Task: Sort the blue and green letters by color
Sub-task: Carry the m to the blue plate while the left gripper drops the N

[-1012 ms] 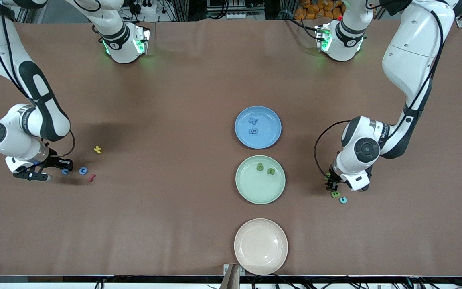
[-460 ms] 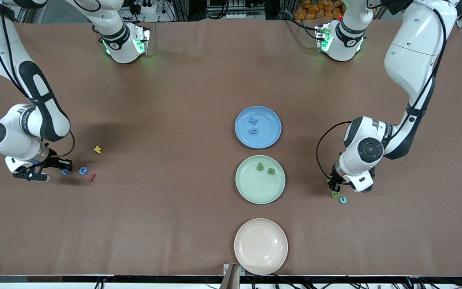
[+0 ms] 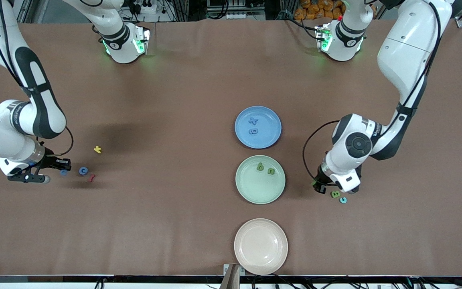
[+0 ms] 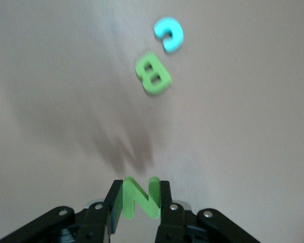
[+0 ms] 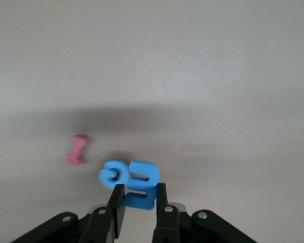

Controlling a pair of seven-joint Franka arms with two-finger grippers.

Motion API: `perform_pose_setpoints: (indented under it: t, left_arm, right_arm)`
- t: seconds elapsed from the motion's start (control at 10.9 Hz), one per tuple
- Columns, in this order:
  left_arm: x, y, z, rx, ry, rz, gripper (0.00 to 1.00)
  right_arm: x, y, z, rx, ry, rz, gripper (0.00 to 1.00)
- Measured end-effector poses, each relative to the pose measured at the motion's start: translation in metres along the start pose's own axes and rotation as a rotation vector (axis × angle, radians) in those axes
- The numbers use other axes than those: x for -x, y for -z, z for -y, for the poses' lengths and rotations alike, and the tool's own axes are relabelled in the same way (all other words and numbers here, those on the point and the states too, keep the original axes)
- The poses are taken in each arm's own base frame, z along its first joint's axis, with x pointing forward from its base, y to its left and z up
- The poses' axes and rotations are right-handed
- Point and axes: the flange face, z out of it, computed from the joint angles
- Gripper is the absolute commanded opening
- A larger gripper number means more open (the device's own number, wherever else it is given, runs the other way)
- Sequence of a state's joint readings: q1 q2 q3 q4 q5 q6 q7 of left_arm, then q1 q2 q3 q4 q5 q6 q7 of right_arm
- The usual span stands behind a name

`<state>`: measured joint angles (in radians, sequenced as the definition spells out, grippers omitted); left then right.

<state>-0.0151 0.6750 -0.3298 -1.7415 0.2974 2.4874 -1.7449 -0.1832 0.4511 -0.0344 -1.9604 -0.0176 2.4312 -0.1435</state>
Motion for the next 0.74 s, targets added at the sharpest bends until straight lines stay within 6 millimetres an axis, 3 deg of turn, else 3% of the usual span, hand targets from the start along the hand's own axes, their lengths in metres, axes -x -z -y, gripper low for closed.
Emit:
perform_pose_setpoints:
  t: [0.28, 0.55, 0.64, 0.74]
  left_arm:
    - [0.061, 0.016, -0.005, 0.027, -0.041, 0.065, 0.00]
    - [0.124, 0.030, -0.006, 0.090, -0.079, 0.121, 0.00]
    - [0.141, 0.031, -0.006, 0.112, -0.084, 0.136, 0.71]
    - [0.153, 0.032, -0.007, 0.128, -0.088, 0.146, 1.00]
  right_arm:
    - [-0.002, 0.027, 0.055, -0.016, 0.068, 0.026, 0.00]
    - [0.001, 0.032, 0.146, -0.120, 0.040, 0.047, 0.00]
    - [0.005, 0.034, 0.183, -0.127, 0.017, 0.054, 0.00]
    - [0.012, 0.036, 0.223, -0.127, -0.004, 0.060, 0.00]
